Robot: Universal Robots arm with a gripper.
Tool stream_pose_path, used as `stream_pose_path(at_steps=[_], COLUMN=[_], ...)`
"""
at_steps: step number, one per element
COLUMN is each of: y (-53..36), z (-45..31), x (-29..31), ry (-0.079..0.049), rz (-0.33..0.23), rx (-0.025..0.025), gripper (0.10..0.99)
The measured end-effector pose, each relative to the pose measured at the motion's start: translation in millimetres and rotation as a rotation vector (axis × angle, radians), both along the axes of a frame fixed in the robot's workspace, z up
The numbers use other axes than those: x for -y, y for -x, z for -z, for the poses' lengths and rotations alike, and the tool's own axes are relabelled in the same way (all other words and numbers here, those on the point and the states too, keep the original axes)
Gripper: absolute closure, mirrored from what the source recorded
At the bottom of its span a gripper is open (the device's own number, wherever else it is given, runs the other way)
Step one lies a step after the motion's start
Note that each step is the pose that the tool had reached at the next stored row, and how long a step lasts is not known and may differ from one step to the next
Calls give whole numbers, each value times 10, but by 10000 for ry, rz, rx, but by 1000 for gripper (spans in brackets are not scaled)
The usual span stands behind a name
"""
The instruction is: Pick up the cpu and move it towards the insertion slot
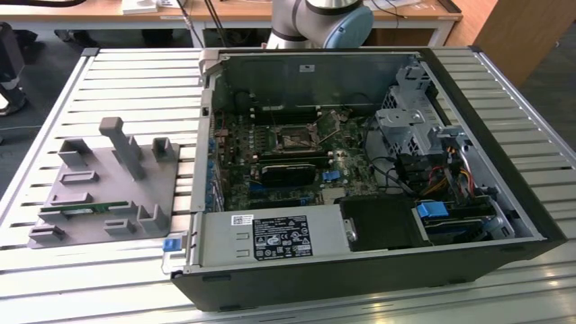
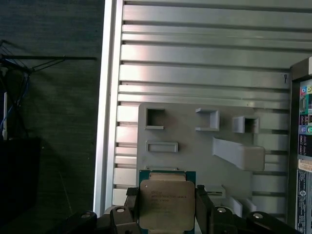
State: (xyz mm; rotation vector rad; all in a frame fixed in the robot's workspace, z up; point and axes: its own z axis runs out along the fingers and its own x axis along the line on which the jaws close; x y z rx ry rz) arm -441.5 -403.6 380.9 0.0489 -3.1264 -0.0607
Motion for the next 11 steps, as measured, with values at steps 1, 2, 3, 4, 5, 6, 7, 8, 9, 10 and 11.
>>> stream_pose_path(at_steps=[1, 2, 3, 4, 5, 6, 7, 8, 9, 10, 11], y=[0, 0, 0, 0, 0, 0, 0, 0, 0, 0, 0], z=[-5, -11, -15, -19, -23, -28, -33, -37, -43, -48, -52], x=[0, 0, 0, 0, 0, 0, 0, 0, 0, 0, 0], ry=[0, 0, 0, 0, 0, 0, 0, 0, 0, 0, 0], rz=[0, 0, 0, 0, 0, 0, 0, 0, 0, 0, 0], rx=[0, 0, 0, 0, 0, 0, 0, 0, 0, 0, 0], gripper=[541, 541, 541, 541, 541, 541, 541, 541, 541, 541, 541])
